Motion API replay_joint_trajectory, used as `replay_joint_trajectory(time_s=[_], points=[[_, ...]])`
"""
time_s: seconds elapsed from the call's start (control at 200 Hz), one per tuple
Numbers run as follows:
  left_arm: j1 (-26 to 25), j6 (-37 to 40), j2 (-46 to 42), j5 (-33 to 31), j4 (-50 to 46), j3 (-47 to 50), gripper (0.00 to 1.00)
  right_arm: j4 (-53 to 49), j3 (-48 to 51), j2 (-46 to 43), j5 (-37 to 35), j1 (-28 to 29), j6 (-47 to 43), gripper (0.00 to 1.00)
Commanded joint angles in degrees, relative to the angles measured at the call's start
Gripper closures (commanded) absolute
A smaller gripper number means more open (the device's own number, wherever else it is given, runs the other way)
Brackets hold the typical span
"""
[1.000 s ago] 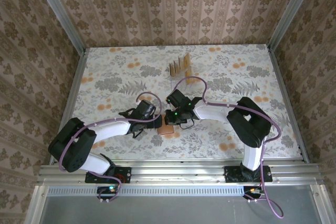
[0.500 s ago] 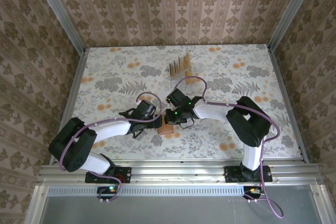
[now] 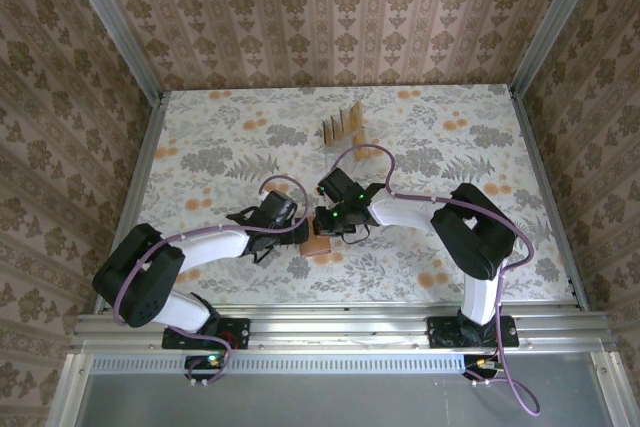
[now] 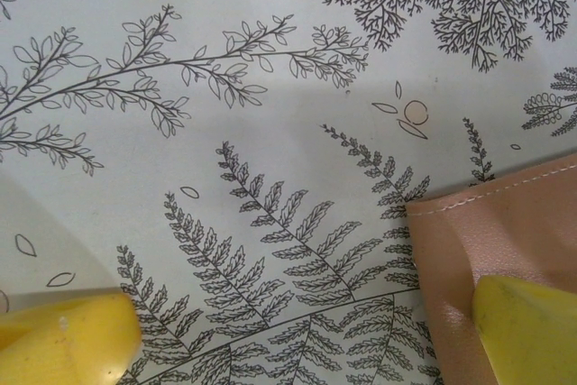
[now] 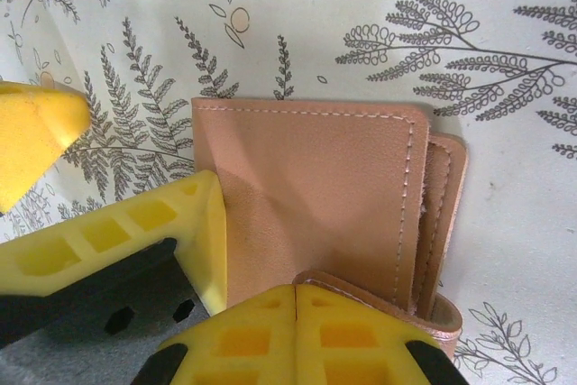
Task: Put the credit cards into the card holder
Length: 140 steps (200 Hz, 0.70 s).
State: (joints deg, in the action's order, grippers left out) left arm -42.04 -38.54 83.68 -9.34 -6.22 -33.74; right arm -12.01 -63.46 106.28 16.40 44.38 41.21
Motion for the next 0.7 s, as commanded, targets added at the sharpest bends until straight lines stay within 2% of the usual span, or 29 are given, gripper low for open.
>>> replay_joint_trajectory(time_s=[0.0,0.695], points=[[0.21,-0.74,7.02,5.13,0.49,4.34,0.00,3.70,-0.80,-0.16,0.18,-0.44,1.46,1.00],[-0.22,-1.00,7.34,5.13,0.90,4.29,0.00,4.57,0.36,3.69,1.23,-0.52,1.86,1.00]])
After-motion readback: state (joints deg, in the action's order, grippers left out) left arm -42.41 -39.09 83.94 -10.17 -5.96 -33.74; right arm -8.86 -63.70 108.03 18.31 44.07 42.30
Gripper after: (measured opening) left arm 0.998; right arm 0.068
